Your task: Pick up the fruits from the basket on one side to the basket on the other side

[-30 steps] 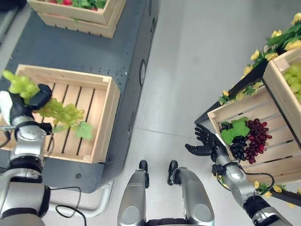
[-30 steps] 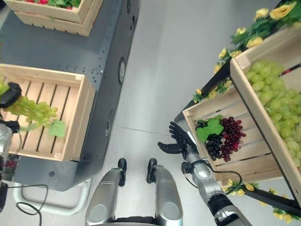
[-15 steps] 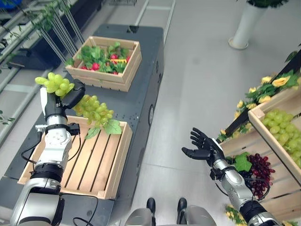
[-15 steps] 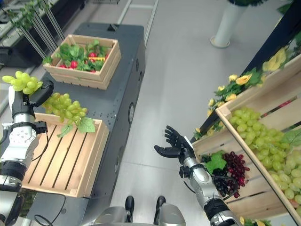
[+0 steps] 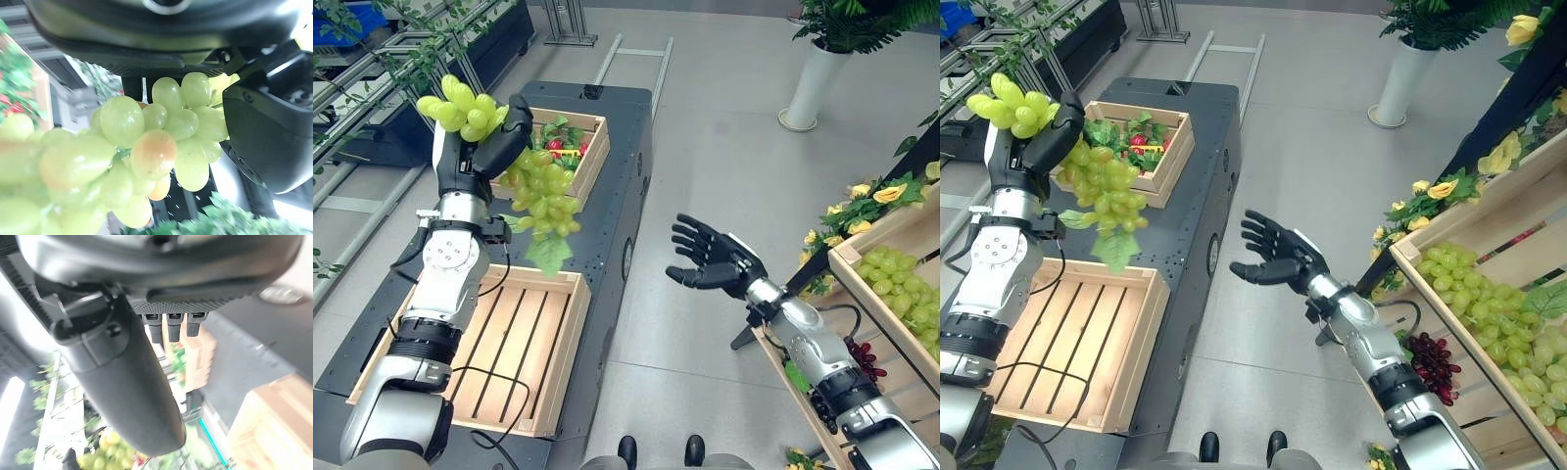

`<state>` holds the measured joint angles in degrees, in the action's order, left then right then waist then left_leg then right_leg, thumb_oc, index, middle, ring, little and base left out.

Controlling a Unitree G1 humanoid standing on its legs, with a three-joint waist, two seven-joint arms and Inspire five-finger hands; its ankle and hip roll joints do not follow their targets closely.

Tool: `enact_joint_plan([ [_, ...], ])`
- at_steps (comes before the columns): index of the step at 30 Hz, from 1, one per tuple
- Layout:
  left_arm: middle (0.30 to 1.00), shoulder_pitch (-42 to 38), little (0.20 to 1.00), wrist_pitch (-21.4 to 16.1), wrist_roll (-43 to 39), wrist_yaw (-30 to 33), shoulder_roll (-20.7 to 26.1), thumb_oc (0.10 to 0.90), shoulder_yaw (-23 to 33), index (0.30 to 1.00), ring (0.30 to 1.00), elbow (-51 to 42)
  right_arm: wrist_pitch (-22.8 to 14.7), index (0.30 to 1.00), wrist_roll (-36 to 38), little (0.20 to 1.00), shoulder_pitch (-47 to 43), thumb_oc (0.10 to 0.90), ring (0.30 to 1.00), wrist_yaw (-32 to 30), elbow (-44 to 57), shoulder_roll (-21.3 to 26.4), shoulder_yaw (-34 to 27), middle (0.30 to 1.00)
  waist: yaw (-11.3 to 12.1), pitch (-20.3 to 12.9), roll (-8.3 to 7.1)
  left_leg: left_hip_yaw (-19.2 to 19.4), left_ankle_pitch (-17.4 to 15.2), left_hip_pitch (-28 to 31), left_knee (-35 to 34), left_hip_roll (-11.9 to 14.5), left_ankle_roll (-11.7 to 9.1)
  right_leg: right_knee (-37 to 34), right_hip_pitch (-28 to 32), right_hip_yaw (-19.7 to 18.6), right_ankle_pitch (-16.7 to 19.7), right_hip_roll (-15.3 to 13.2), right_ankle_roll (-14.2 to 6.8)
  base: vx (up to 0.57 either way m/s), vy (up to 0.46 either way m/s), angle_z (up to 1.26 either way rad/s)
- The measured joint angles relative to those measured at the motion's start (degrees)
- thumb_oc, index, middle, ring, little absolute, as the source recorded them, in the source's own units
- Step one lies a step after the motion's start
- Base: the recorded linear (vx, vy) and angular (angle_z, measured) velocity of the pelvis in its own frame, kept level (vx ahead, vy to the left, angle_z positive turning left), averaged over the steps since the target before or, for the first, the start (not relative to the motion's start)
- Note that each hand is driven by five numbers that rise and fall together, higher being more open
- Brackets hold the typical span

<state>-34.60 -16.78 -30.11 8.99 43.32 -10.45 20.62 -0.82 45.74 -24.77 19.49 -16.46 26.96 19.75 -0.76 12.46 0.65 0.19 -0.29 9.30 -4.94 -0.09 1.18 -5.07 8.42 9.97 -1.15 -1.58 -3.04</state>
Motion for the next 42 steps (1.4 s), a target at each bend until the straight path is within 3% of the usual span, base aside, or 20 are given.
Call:
enact_joint_plan([
  [12, 0.300, -8.7, 0.300, 6.8, -1.8, -10.6, -0.6, 0.400, -9.6, 0.300, 0.300, -2.1, 5.6, 0.900, 4.4, 0.900, -11.1, 0.800, 0.900, -0.1, 0.1, -0.8, 1.0, 0.900, -0.4, 0.0, -0.04, 0.3, 0.0, 0.4, 0.0, 0.0, 0.0, 0.0, 0.1, -0.6, 0.3, 0.0, 0.0, 0.02, -0.016, -0.02],
  [22, 0.300, -11.2, 0.300, 10.7, -2.5, -18.1, -1.0, 0.400, -15.2, 0.300, 0.300, -6.6, 7.2, 0.900, 7.0, 0.900, -11.6, 0.800, 0.900, -0.6, 0.1, -0.8, 2.5, 0.900, -0.1, 0.0, -0.04, 1.3, 0.0, 0.8, -0.1, 0.0, 0.0, 0.0, 0.2, -1.5, 0.5, 0.0, 0.0, 0.00, -0.002, -0.04],
  [41, 0.300, -18.1, 0.300, 11.1, -6.2, -17.0, -4.3, 0.400, -17.9, 0.300, 0.300, -9.1, 9.7, 0.900, 9.3, 0.900, -17.5, 0.800, 0.900, -1.0, 0.0, -4.8, 8.4, 0.900, -0.6, 0.0, -0.05, 1.8, 0.0, 1.1, -0.1, 0.2, 0.0, 0.0, 0.1, -2.1, 0.8, 0.1, 0.1, 0.00, -0.001, -0.01],
  [42, 0.300, -18.2, 0.300, 11.1, -6.2, -16.9, -4.3, 0.400, -18.0, 0.300, 0.300, -9.2, 9.7, 0.672, 9.4, 0.672, -17.5, 0.648, 0.672, -1.2, 0.1, -5.1, 8.4, 0.672, -0.7, 0.0, -0.05, 1.8, 0.0, 1.1, -0.1, 0.1, 0.0, 0.0, 0.1, -2.1, 0.8, 0.1, 0.1, 0.00, 0.000, 0.00],
])
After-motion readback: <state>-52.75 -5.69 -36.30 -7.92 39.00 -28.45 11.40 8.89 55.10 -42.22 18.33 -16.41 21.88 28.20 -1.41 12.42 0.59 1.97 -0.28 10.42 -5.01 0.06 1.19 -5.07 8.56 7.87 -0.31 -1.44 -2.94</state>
